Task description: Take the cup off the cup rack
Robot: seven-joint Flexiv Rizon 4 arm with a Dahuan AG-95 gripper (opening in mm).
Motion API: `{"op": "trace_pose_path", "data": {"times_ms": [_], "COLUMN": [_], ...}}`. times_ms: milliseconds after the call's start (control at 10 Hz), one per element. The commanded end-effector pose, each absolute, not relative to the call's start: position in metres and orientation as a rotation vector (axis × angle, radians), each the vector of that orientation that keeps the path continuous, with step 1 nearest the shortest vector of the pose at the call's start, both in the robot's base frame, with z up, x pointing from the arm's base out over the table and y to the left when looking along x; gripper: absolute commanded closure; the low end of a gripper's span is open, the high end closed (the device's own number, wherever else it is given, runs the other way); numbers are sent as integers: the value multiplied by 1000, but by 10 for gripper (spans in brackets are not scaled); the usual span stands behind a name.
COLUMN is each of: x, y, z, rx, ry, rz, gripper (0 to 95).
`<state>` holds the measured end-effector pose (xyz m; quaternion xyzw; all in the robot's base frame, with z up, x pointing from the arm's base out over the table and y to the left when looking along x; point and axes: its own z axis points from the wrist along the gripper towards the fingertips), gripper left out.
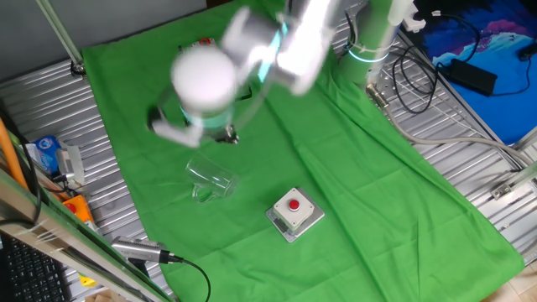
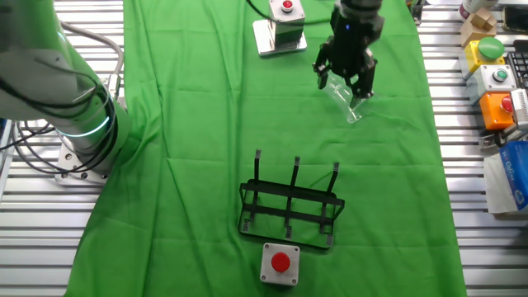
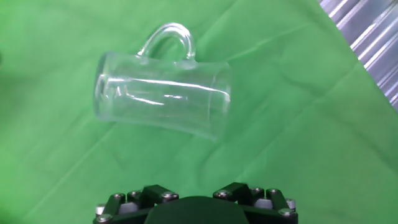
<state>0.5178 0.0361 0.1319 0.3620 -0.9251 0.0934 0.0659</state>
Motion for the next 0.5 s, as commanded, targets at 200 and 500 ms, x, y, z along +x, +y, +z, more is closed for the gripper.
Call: {"op": "trace_pose_path", "data": {"times_ms": [200,500], "x": [549,551], "y": [29,33], "z": [150,146], "rx": [1024,1005], "ry": [-2922,-2958], "rz": [-94,-220], "gripper": [380,380]}}
